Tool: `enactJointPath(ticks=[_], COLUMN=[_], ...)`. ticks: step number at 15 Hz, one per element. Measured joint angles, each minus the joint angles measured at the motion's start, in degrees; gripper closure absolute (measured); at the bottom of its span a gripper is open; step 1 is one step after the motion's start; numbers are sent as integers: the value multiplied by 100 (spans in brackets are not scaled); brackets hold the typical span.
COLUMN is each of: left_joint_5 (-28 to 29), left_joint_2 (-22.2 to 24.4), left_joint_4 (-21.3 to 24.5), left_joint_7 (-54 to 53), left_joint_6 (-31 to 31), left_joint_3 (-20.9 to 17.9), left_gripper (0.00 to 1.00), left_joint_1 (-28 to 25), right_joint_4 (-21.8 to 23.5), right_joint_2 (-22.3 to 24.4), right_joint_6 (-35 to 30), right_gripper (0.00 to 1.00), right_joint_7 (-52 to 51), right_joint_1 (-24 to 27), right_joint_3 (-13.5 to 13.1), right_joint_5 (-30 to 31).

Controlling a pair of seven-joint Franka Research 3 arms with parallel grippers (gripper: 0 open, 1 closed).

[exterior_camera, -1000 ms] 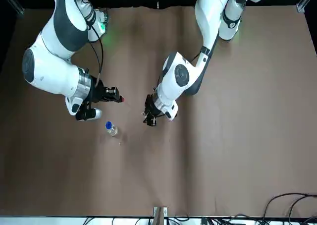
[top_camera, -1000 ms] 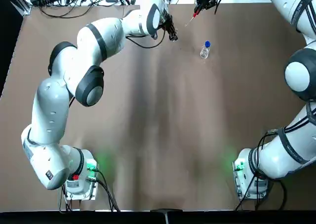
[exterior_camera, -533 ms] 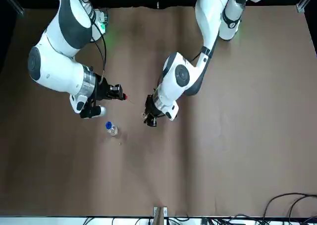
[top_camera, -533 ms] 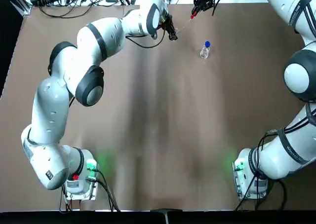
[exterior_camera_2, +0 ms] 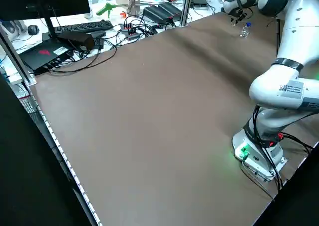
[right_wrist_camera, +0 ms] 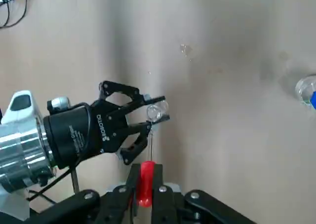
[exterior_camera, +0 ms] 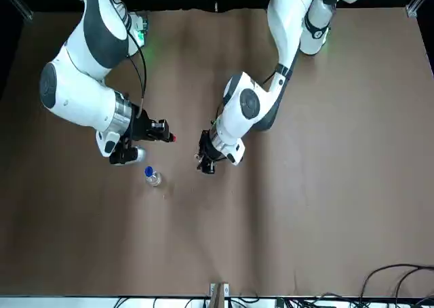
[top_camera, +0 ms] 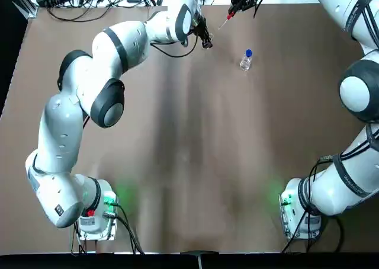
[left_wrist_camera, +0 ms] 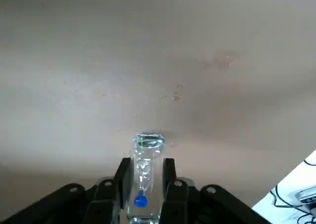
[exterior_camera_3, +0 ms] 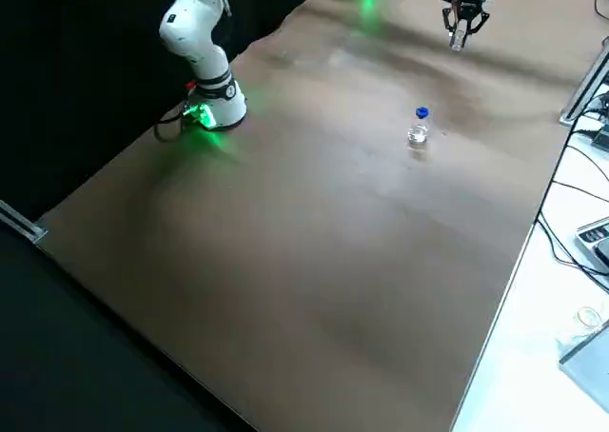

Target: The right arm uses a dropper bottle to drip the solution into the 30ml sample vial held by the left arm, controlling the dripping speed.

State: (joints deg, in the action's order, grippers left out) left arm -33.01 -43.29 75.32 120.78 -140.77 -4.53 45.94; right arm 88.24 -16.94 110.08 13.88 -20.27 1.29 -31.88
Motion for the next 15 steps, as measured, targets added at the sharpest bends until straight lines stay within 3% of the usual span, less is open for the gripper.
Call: enactJointPath(ticks=[15], left_joint_5=[0], left_joint_2=[-11], left_joint_4=[0], left_joint_7=[0], left_joint_6=[0], left_joint_3=[17], left_gripper=[68], left_joint_1=[16], right_joint_4=[17], right_joint_2=[-215], right_joint_6=[264], right_gripper=[86], right_joint_7=[3], right_joint_1=[-159], right_joint_3=[-2], right_joint_5=[0])
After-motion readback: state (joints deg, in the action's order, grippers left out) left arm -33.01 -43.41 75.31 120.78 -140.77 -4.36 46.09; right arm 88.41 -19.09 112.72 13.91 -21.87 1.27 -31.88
